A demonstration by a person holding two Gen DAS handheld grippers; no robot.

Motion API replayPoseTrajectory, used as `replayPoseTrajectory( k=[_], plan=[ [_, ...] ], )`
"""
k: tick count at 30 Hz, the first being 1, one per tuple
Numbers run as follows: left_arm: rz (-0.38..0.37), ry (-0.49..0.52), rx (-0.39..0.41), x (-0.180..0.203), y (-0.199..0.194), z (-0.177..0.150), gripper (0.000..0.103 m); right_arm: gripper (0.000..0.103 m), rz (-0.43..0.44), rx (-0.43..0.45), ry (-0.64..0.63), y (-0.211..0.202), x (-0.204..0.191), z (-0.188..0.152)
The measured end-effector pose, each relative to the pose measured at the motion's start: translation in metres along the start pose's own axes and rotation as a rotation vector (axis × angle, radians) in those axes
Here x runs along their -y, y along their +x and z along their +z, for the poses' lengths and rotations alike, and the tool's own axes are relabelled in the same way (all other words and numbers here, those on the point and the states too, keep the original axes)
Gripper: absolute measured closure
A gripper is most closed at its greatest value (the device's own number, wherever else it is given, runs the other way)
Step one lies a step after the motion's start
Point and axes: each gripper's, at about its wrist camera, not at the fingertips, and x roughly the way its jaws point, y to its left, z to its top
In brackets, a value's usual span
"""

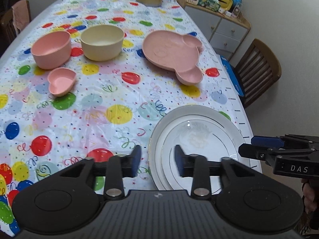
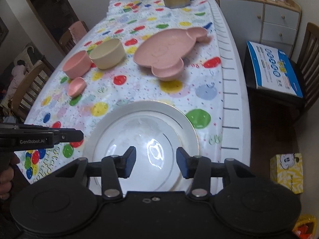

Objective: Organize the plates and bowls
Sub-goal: 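Open the right tool and lift it away from the stacked plates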

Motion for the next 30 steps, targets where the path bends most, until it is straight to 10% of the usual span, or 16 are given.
replayPoseTrajectory(
  k=[17,30],
  plan=[
    [0.108,-0.021,0.214,-0.012,-0.052,-0.008,0.028,0.005,0.072,0.134,-0.121,-0.014,-0.051,0.013],
    [0.141,-0.05,0.306,-0.034,-0.064,0.003,0.024,0.001,0.072,0.219,-0.209,-0.01,-0.088,0.036]
  ],
)
